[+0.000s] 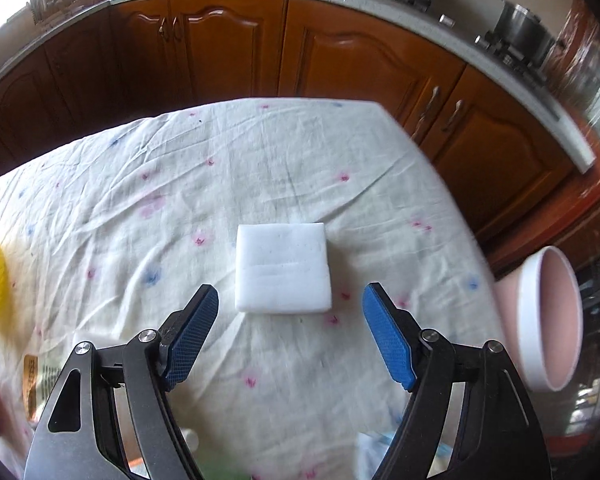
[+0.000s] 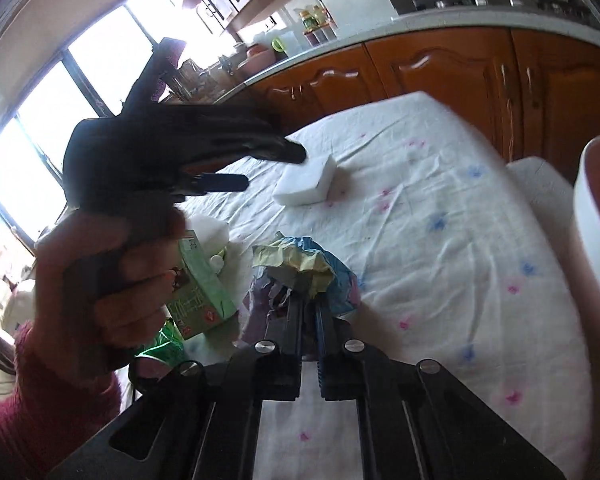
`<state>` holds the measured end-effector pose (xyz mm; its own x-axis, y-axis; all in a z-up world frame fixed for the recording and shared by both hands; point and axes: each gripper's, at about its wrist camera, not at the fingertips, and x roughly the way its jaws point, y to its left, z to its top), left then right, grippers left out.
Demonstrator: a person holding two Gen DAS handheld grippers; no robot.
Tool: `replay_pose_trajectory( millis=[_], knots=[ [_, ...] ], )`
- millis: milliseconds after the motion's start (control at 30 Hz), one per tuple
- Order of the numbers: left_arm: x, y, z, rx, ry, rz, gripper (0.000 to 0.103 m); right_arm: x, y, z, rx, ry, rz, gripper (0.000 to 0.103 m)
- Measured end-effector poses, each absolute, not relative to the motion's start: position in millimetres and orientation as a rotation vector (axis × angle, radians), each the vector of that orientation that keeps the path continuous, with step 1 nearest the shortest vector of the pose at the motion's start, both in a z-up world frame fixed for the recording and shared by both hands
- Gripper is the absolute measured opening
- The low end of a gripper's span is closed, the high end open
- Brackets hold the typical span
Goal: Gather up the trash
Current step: 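Grasp the white sponge with the left tool while the right tool grasps the colourful wrapper, then carry the sponge and wrapper over the bucket and open both tools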
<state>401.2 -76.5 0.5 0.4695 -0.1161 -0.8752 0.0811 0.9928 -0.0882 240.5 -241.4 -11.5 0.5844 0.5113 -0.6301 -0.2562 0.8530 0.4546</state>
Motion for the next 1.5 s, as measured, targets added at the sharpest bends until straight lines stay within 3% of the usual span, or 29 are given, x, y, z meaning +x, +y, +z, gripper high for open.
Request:
replay_pose_trajectory(
  millis=[267, 300, 333, 833, 1500],
  knots=[
    [411, -84, -26, 0.021, 1.125, -0.06, 0.074, 221, -281, 4, 0.362, 0.78, 0.39, 0.005],
    [412, -84, -29, 0.015, 1.132, -0.067, 0.06, 220, -284, 5, 0.363, 0.776, 0.384, 0.005],
    [412, -84, -31, 0.014, 1.14, -0.069, 0.058, 217, -289, 6, 0.372, 0.771, 0.376, 0.005],
    [337, -102, 29, -0.034, 1.004, -0.298, 0.057, 195, -334, 23, 0.419, 0.698, 0.282, 0.005],
    [252, -174, 43, 0.007, 0.967, -0.473, 0.057, 154, -400, 34, 0.469, 0.631, 0.137, 0.005]
  ],
)
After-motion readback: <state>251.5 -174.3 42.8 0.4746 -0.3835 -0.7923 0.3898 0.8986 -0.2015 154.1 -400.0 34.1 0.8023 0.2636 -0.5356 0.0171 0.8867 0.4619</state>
